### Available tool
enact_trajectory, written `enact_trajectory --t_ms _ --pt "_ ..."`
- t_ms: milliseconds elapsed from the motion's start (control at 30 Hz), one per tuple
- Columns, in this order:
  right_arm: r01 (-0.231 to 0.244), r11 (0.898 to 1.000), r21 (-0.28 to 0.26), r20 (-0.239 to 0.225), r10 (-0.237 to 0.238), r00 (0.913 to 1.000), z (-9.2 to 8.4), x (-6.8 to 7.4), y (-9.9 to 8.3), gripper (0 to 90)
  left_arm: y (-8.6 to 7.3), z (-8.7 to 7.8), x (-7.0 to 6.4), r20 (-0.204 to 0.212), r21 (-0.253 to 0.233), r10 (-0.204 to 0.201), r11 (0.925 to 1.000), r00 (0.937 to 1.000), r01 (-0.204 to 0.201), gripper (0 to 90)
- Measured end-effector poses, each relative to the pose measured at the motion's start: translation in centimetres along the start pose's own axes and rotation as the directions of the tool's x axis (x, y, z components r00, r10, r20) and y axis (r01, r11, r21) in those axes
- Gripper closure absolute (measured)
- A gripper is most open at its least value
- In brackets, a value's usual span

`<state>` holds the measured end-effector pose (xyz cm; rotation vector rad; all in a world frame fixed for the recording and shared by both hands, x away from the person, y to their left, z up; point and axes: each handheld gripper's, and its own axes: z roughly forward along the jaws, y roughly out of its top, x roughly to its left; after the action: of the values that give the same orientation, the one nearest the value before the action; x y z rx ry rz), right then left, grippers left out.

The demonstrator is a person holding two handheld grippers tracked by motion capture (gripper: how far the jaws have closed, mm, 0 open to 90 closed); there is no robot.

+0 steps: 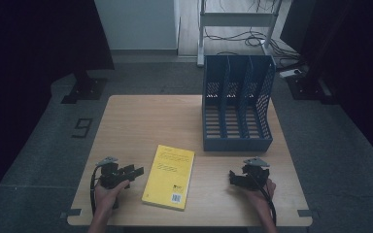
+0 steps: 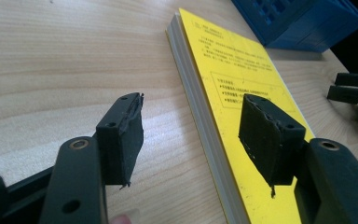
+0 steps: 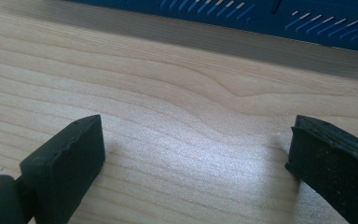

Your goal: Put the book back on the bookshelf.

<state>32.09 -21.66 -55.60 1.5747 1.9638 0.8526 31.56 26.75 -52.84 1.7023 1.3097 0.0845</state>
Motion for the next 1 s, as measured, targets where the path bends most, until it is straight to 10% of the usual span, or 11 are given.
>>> enact_trajectory --t_ms 567,1000 --pt "-0.007 1.0 -0.008 -0.001 0.007 1.0 -0.7 0.1 -0.2 16.7 0.1 -0.3 -0.3 -0.013 -0.009 0.009 0.9999 0.9999 -0.009 39.4" --pt "-0.021 0.993 -0.118 -0.073 0.013 0.9972 -2.3 1.5 0.8 19.3 0.0 0.0 -0.3 -0.005 -0.007 0.005 1.0 1.0 -0.005 39.4"
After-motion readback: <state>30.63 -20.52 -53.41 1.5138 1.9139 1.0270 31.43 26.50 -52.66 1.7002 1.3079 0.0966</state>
